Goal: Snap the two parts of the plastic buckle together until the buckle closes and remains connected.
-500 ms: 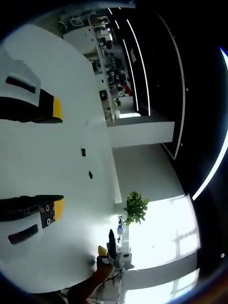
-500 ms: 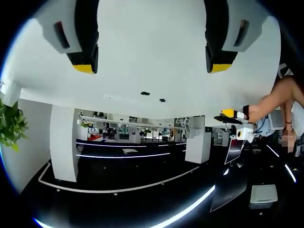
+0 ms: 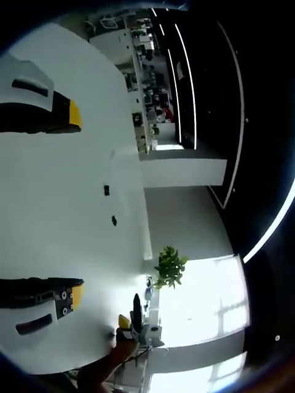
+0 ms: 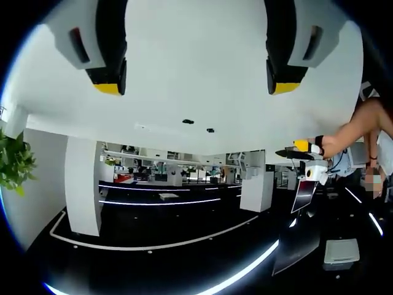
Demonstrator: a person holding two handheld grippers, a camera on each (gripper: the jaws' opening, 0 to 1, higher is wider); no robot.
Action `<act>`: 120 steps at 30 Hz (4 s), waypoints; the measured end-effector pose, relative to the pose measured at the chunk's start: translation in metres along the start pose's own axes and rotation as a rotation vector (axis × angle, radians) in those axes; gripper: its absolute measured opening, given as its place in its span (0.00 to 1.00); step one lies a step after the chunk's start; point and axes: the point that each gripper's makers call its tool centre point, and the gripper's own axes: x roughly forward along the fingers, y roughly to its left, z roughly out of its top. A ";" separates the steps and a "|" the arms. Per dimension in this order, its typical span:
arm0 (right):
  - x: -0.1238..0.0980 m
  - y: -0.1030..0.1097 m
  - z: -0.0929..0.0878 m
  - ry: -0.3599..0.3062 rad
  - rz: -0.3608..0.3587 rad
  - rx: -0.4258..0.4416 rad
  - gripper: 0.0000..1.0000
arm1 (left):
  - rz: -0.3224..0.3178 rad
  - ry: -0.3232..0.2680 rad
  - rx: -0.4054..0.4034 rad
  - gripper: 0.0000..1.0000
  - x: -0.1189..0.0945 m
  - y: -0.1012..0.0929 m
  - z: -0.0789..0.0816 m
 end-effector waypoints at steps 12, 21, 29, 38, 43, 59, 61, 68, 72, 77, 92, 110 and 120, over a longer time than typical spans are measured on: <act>0.001 -0.003 -0.001 0.006 -0.002 -0.003 0.96 | 0.002 0.019 0.009 0.95 0.004 0.007 -0.002; 0.001 -0.004 0.001 0.002 -0.010 -0.001 0.96 | -0.003 0.027 0.007 0.92 0.007 0.013 -0.002; 0.000 -0.002 0.000 0.003 -0.014 -0.001 0.96 | -0.004 0.015 0.005 0.92 0.008 0.019 0.002; 0.000 -0.006 0.000 0.003 -0.022 -0.003 0.96 | -0.009 0.018 0.007 0.92 0.007 0.015 0.001; 0.000 -0.008 0.000 0.000 -0.025 0.001 0.95 | -0.011 0.019 0.009 0.92 0.007 0.015 0.001; 0.000 -0.006 -0.001 0.009 -0.014 0.000 0.91 | -0.023 0.024 0.005 0.88 0.004 0.001 -0.002; -0.001 -0.005 -0.002 0.009 -0.015 -0.001 0.91 | -0.022 0.025 0.006 0.88 0.004 0.000 -0.003; -0.001 -0.003 -0.002 0.010 -0.019 -0.003 0.91 | -0.022 0.031 0.011 0.88 0.003 -0.006 -0.005; -0.001 -0.002 -0.002 0.009 -0.018 -0.003 0.91 | -0.019 0.032 0.011 0.88 0.003 -0.008 -0.006; -0.001 -0.001 -0.002 0.009 -0.018 -0.002 0.91 | -0.019 0.042 0.016 0.89 0.003 -0.012 -0.009; 0.003 -0.002 -0.003 0.025 -0.010 0.001 0.91 | -0.008 0.012 -0.019 0.99 0.002 -0.021 -0.007; 0.021 -0.002 -0.002 0.072 -0.002 -0.032 0.89 | -0.067 0.033 -0.062 0.99 0.010 -0.022 -0.011; 0.030 -0.005 0.009 0.075 -0.005 -0.065 0.90 | -0.066 0.044 -0.027 0.96 0.028 -0.003 -0.004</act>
